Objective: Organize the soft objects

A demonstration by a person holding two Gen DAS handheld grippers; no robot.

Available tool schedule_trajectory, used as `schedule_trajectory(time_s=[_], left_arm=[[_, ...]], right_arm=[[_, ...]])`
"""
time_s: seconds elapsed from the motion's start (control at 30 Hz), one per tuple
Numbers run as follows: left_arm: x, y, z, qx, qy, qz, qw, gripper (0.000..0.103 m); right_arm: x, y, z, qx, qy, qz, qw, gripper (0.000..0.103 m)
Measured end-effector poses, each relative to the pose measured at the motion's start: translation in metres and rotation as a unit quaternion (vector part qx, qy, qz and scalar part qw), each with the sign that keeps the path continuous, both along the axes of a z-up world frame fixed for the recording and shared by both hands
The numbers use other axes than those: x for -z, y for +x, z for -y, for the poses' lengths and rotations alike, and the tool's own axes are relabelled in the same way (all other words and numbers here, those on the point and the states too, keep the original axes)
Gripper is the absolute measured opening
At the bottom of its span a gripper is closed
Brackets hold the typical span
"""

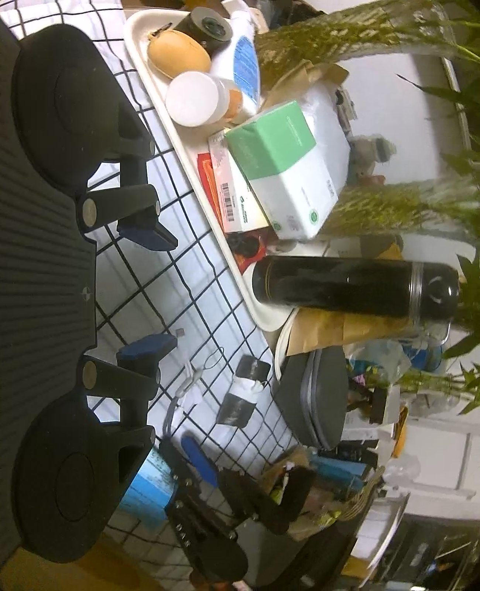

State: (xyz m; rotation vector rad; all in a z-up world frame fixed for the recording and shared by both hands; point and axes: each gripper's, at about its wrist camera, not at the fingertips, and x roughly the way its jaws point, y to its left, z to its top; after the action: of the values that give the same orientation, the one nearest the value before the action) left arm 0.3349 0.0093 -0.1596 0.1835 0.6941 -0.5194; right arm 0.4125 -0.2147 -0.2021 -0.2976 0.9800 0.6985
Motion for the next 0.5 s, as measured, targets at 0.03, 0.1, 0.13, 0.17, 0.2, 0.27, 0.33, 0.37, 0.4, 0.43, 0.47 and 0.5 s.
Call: schedule_trajectory(time_s=[0.03, 0.1, 0.13, 0.17, 0.2, 0.27, 0.33, 0.37, 0.4, 0.43, 0.47, 0.5], left_arm=[[0.001, -0.001, 0.002, 0.001, 0.005, 0.004, 1.0, 0.049], [0.003, -0.003, 0.004, 0.007, 0.011, 0.004, 0.9999, 0.049], [0.003, -0.003, 0.004, 0.009, 0.011, 0.002, 0.9999, 0.049], [0.004, -0.003, 0.004, 0.009, 0.012, 0.001, 0.9999, 0.049], [0.005, -0.003, 0.004, 0.009, 0.012, -0.001, 0.9999, 0.049], [0.006, -0.002, 0.003, 0.009, 0.007, -0.006, 0.9999, 0.049], [0.007, -0.002, 0.002, 0.01, -0.002, -0.009, 0.9999, 0.049], [0.007, -0.002, 0.002, 0.012, -0.004, -0.013, 0.9998, 0.049], [0.008, -0.002, 0.004, 0.016, -0.003, -0.017, 0.9997, 0.049], [0.008, -0.001, 0.005, 0.021, -0.002, -0.022, 0.9995, 0.049], [0.009, -0.001, 0.006, 0.026, -0.003, -0.024, 0.9994, 0.049], [0.01, -0.001, 0.007, 0.028, -0.005, -0.024, 0.9993, 0.049]], right_arm=[[0.002, 0.002, -0.001, 0.002, 0.002, -0.002, 1.0, 0.023], [0.008, 0.007, -0.003, 0.004, 0.004, -0.006, 1.0, 0.018], [0.01, 0.007, -0.004, 0.001, 0.005, -0.006, 1.0, 0.017], [0.011, 0.005, -0.005, -0.005, 0.004, -0.005, 1.0, 0.013], [0.012, 0.002, -0.007, -0.016, -0.001, 0.002, 1.0, 0.013], [0.012, -0.006, -0.013, -0.043, -0.023, 0.029, 0.998, 0.007], [0.011, -0.008, -0.016, -0.049, -0.027, 0.028, 0.998, 0.004], [0.011, -0.009, -0.017, -0.055, -0.031, 0.032, 0.997, 0.004], [0.008, -0.011, -0.017, -0.06, -0.033, 0.041, 0.997, 0.004], [0.003, -0.011, -0.016, -0.06, -0.025, 0.046, 0.997, 0.004], [-0.003, -0.011, -0.013, -0.057, -0.015, 0.048, 0.997, 0.004], [-0.01, -0.011, -0.01, -0.052, -0.004, 0.055, 0.997, 0.004]])
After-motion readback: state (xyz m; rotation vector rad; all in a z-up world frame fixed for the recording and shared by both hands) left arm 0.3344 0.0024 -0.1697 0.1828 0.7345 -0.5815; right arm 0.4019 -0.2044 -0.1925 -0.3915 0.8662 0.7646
